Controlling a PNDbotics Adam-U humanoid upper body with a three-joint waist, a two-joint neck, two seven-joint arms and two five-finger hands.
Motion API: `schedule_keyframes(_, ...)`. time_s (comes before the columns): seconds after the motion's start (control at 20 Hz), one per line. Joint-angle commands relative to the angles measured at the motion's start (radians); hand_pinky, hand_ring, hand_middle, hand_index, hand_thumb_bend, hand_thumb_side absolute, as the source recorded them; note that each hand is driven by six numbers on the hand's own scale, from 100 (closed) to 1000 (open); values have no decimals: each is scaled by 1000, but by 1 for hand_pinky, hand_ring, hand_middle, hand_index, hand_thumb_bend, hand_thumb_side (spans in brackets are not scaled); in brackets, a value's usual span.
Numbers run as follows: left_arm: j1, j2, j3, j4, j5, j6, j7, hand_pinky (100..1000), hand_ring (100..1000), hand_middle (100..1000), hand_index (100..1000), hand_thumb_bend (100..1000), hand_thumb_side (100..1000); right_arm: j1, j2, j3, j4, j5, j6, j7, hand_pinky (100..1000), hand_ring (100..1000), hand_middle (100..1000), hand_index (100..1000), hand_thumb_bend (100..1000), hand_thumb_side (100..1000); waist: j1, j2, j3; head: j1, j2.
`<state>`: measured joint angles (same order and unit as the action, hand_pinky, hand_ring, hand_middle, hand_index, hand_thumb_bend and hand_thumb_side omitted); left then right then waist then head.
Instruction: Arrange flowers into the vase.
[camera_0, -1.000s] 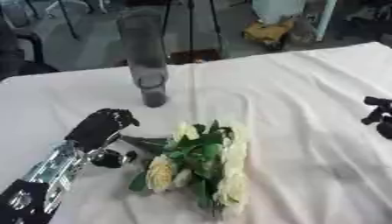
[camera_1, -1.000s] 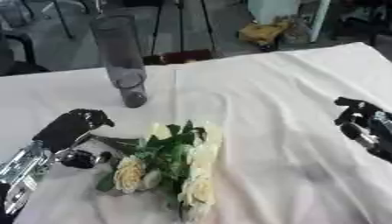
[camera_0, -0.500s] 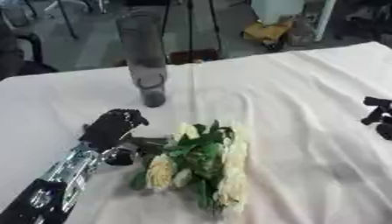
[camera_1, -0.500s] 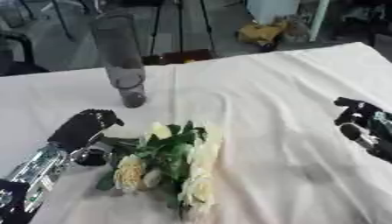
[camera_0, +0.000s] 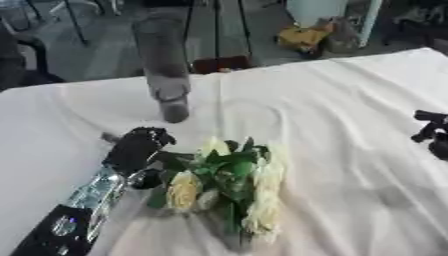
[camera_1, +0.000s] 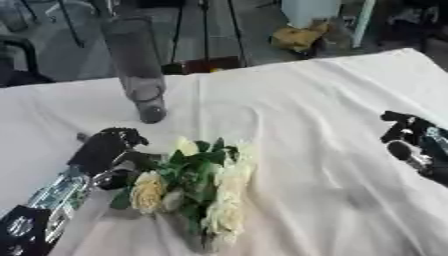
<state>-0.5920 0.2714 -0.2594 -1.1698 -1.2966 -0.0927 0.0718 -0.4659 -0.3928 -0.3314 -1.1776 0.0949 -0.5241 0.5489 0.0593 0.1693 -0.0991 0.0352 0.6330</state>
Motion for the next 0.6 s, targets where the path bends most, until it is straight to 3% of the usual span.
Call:
schedule_keyframes(0.05, -14, -6, 6, 17, -16, 1, 14, 725, 702, 619, 755, 469, 228, -15, -20, 0, -8, 1, -5, 0, 709, 989, 486, 838, 699, 713, -9, -9, -3, 4, 3)
schedule_keyframes(0.1, -15, -9, 7, 20, -17, 1, 17, 650, 659, 546, 707, 460, 219, -16, -20, 0, -8, 0, -5, 0, 709, 989, 485, 838, 700, 712, -9, -8, -3, 4, 3)
schedule_keyframes(0.2, -25, -34, 16, 23, -7, 7, 37, 650, 659, 546, 707, 460, 219, -17, -19, 1, -8, 0, -5, 1, 709, 989, 485, 838, 700, 712, -9, -7, -5, 6, 2)
schedule_keyframes(0.4, -34, -65, 17, 52, 5, 6, 93, 531, 562, 426, 630, 463, 237, -18, -19, 1, -9, 0, -5, 2, 709, 989, 485, 838, 700, 712, -8, -6, -9, 8, 2)
schedule_keyframes(0.6, -38, -81, 19, 71, 22, 5, 141, 344, 392, 239, 488, 554, 303, -18, -19, 0, -9, 1, -5, 3, 709, 989, 485, 839, 699, 713, -7, -6, -10, 9, 3)
